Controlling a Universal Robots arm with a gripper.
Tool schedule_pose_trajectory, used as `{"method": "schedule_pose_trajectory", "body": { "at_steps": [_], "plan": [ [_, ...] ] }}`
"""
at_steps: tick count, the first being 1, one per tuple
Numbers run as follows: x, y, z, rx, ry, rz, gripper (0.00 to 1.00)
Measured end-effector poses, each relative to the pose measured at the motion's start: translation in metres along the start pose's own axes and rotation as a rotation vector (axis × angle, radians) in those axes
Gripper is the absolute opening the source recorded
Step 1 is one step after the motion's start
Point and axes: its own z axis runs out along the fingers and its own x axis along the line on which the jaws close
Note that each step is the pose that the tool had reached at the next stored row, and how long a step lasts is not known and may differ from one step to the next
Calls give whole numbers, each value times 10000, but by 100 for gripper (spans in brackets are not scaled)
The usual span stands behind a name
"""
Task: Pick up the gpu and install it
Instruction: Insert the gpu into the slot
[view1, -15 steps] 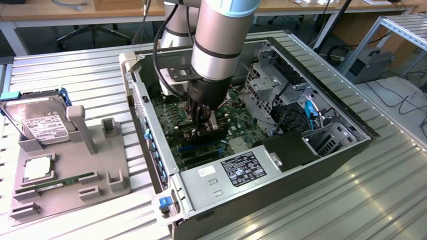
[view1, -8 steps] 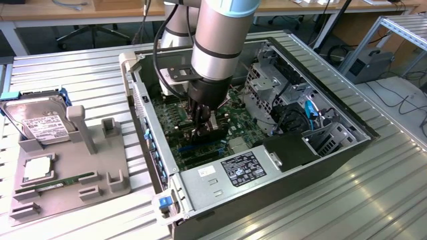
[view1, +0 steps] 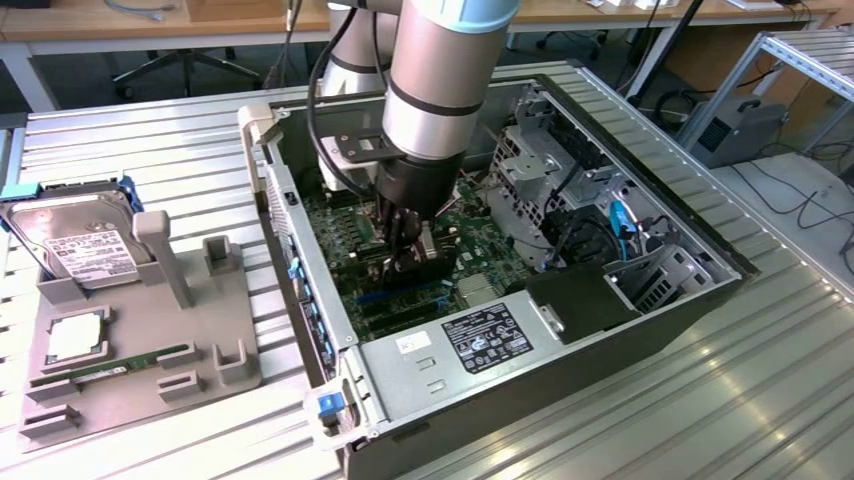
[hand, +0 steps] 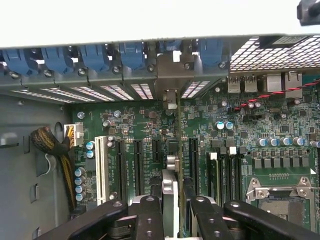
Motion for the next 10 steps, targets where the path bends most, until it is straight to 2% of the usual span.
{"method": "schedule_pose_trajectory", "body": {
  "at_steps": [10],
  "plan": [
    [0, 1, -15, 0, 1, -27, 27]
  ]
}}
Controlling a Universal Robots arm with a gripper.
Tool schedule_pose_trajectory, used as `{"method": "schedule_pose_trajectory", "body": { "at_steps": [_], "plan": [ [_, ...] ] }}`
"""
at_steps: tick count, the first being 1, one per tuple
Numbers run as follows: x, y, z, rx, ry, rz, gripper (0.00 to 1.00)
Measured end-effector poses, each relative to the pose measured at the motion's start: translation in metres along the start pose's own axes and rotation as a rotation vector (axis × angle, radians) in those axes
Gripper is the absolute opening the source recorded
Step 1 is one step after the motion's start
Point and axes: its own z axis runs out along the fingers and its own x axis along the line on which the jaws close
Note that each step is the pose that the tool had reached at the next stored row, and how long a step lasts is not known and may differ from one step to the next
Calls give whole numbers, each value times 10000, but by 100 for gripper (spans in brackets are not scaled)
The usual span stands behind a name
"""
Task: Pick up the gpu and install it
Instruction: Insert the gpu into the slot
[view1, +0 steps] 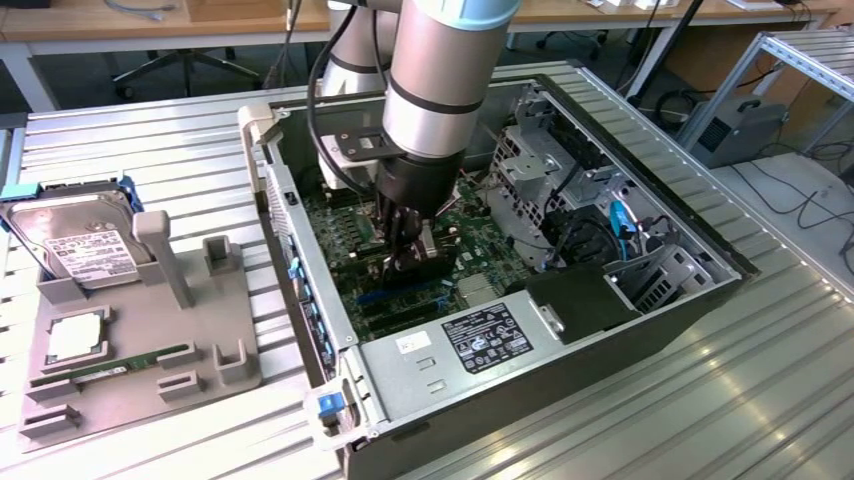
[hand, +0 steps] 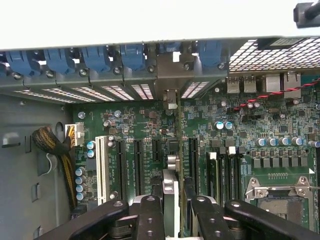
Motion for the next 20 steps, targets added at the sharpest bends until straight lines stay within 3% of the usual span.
{"method": "schedule_pose_trajectory", "body": {
  "at_steps": [20],
  "plan": [
    [-38, -1, 0, 4, 8, -114, 27]
  ]
}}
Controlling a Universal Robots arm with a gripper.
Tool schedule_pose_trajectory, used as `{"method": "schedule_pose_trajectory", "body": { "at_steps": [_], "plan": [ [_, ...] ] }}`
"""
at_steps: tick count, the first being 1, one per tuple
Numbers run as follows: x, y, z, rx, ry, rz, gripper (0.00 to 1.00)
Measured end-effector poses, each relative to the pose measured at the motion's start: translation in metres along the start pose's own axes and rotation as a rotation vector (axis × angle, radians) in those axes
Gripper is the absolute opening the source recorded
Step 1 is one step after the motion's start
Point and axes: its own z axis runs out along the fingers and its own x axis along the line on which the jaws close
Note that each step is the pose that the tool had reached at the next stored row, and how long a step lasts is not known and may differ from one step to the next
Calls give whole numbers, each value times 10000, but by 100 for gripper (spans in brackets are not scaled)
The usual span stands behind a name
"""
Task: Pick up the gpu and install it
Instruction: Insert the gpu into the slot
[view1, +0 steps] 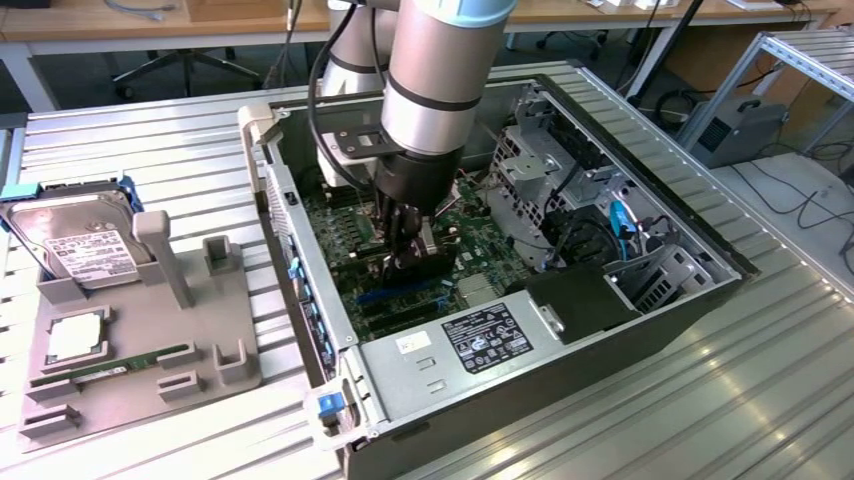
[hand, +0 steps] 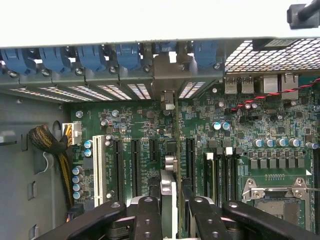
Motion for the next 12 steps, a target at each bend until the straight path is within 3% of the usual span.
{"method": "schedule_pose_trajectory", "body": {
  "at_steps": [12],
  "plan": [
    [-16, 0, 0, 3, 7, -101, 27]
  ]
}}
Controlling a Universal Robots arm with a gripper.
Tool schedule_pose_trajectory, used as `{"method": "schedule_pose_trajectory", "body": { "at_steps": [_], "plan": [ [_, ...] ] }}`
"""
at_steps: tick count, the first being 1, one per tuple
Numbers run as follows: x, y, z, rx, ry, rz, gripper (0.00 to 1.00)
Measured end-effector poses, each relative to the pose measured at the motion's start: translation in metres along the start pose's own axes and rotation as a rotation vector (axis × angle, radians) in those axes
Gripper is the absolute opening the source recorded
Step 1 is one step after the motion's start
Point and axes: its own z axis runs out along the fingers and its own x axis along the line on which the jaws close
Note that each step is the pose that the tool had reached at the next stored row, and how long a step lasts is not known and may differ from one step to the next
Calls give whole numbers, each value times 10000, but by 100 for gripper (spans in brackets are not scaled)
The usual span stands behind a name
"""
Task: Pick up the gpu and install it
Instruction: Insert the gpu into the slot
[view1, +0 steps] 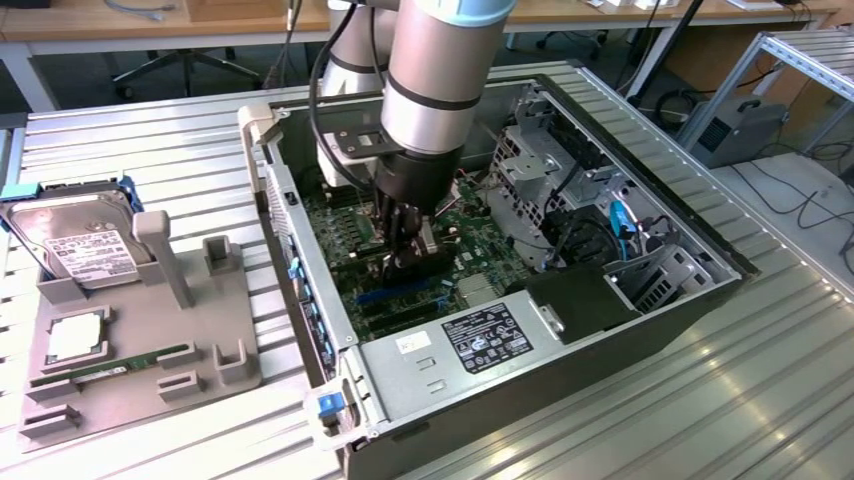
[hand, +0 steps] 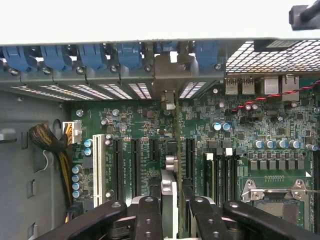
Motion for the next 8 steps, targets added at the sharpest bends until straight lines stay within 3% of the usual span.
{"method": "schedule_pose_trajectory", "body": {
  "at_steps": [8],
  "plan": [
    [-6, 0, -1, 0, 1, -1, 27]
  ]
}}
